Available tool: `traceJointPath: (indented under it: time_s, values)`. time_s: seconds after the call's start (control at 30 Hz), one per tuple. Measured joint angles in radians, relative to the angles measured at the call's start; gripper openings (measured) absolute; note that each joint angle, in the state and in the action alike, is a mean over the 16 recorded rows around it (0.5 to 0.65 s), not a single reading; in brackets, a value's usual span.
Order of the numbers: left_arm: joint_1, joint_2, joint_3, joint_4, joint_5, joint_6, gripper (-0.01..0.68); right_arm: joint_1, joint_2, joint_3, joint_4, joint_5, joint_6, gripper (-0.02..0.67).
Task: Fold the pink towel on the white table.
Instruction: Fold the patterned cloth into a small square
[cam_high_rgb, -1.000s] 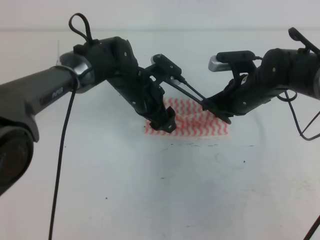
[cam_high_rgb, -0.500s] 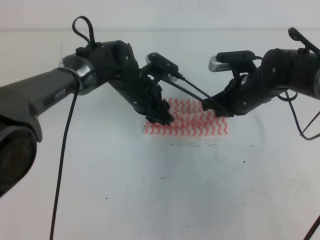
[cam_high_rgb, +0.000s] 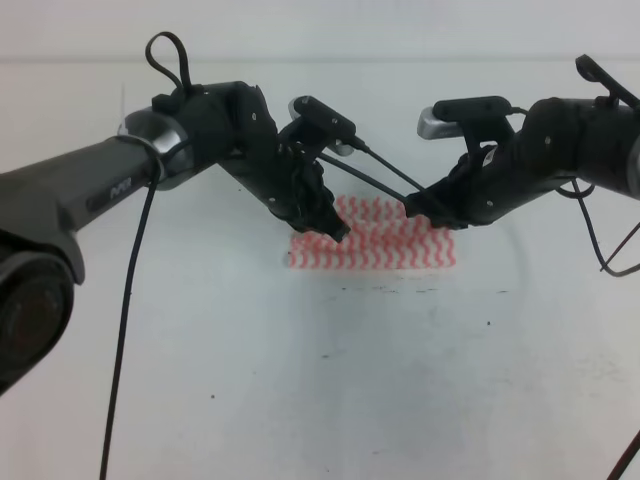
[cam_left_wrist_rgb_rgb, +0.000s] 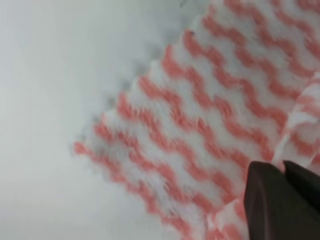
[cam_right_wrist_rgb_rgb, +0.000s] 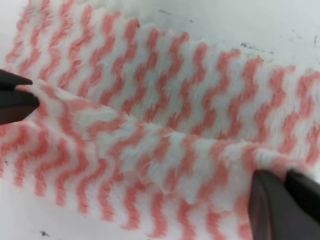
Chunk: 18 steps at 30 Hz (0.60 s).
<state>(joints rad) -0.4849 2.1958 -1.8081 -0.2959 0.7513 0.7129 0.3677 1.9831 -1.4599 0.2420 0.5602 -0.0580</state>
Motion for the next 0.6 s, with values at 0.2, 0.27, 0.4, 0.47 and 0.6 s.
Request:
traceJointPath:
  time_s: [0.2, 0.27, 0.4, 0.47, 0.6]
  values:
    - [0.000, 0.000, 0.000, 0.000, -0.038, -0.007, -0.003, 0.000, 0.003, 0.000, -0.005, -0.011, 0.000, -0.018]
    - [0.000, 0.000, 0.000, 0.000, -0.052, -0.011, -0.003, 0.000, 0.004, 0.000, -0.009, -0.013, 0.000, -0.018]
    - [0.000, 0.002, 0.000, 0.002, -0.077, -0.017, -0.004, -0.004, 0.007, 0.000, -0.017, -0.018, 0.000, -0.018]
    - [0.000, 0.002, 0.000, 0.002, -0.088, -0.020, -0.004, -0.006, 0.009, 0.000, -0.022, -0.020, 0.000, -0.018]
    - [0.000, 0.007, 0.000, 0.004, -0.105, -0.025, -0.004, -0.011, 0.012, 0.000, -0.030, -0.025, 0.001, -0.017]
